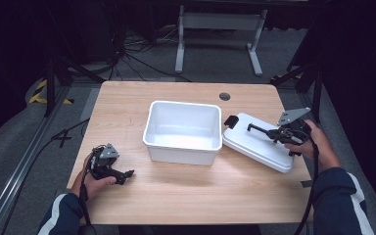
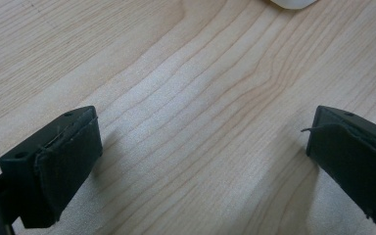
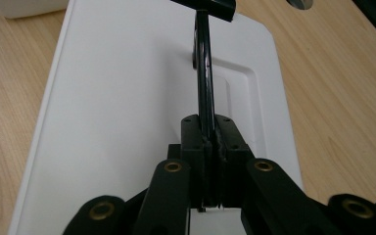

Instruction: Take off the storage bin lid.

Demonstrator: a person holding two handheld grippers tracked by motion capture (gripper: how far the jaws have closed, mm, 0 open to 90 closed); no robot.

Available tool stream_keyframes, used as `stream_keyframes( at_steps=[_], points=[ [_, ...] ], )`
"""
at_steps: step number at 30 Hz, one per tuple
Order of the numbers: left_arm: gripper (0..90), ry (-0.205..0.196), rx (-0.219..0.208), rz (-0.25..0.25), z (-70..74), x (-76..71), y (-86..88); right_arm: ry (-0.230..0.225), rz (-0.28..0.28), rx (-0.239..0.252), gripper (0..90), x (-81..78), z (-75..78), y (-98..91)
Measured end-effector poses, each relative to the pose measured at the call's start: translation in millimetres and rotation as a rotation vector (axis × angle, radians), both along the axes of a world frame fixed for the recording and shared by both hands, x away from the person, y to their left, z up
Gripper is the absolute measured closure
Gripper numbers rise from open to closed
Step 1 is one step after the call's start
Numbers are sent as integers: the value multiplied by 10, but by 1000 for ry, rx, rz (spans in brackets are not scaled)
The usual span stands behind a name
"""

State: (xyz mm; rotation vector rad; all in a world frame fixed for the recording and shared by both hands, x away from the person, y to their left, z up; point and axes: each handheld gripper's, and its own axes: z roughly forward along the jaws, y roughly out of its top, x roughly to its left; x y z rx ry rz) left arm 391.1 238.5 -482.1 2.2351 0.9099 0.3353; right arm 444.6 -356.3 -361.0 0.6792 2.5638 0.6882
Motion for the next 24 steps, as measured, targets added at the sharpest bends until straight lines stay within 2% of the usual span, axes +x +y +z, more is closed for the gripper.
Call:
stream_keyframes(
  at_steps=[5,9,16,24],
  points=[
    [4,0,1,-4,1,4,2,26,-15,8,850,61,-112,21],
    [4,0,1,-4,0,4,2,33,-22,-5,850,88,-182,60],
    [3,0,1,-6,0,5,2,55,-38,17,849,111,-321,36],
    [3,0,1,-5,1,4,2,25,-64,19,848,170,-338,23]
  ],
)
